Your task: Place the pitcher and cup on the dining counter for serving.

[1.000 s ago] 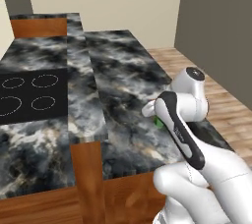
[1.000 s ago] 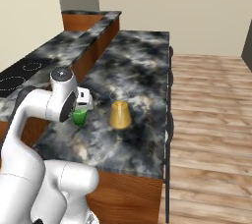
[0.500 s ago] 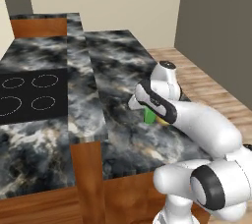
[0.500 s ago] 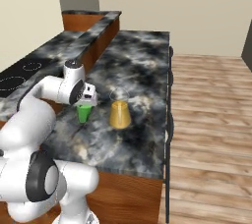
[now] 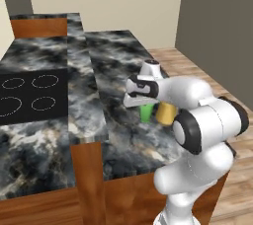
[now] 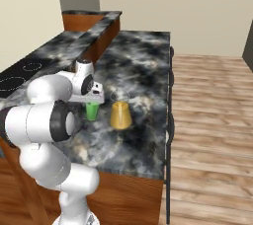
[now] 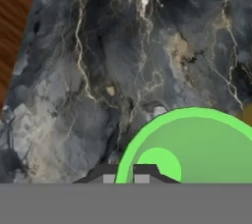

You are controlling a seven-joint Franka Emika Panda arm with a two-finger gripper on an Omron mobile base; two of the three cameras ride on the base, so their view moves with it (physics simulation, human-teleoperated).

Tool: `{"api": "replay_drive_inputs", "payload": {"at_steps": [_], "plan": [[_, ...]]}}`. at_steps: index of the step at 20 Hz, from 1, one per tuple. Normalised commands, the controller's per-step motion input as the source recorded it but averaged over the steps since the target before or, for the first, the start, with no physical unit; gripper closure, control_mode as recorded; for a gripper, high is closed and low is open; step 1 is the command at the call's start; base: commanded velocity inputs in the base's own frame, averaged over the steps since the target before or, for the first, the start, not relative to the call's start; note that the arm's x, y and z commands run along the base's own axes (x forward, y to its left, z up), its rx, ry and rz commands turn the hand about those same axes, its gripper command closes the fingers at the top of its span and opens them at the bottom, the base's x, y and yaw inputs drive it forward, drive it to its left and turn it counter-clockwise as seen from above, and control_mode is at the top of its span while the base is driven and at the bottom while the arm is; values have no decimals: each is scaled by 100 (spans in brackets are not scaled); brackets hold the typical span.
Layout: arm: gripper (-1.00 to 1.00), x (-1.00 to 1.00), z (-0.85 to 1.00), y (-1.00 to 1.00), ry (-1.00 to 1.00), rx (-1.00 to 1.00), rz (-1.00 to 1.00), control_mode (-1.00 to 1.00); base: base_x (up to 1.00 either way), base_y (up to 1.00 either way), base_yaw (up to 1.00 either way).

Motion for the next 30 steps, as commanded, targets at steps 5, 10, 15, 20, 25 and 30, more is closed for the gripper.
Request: {"api": "replay_drive_inputs", "payload": {"at_steps": [5, 10, 15, 20, 25, 30], "plan": [[100, 36, -50, 0, 0, -1, 0, -100, 0, 0, 0], [100, 28, -50, 0, 0, 0, 0, -100, 0, 0, 0], [100, 34, -55, 1, 0, -1, 0, -100, 0, 0, 0], [-100, 17, -13, 10, -1, -4, 0, -100, 0, 0, 0], [-100, -17, 49, 5, -7, 0, -7, -100, 0, 0, 0], [-100, -83, 85, -3, -20, 0, -9, -100, 0, 0, 0]]}}
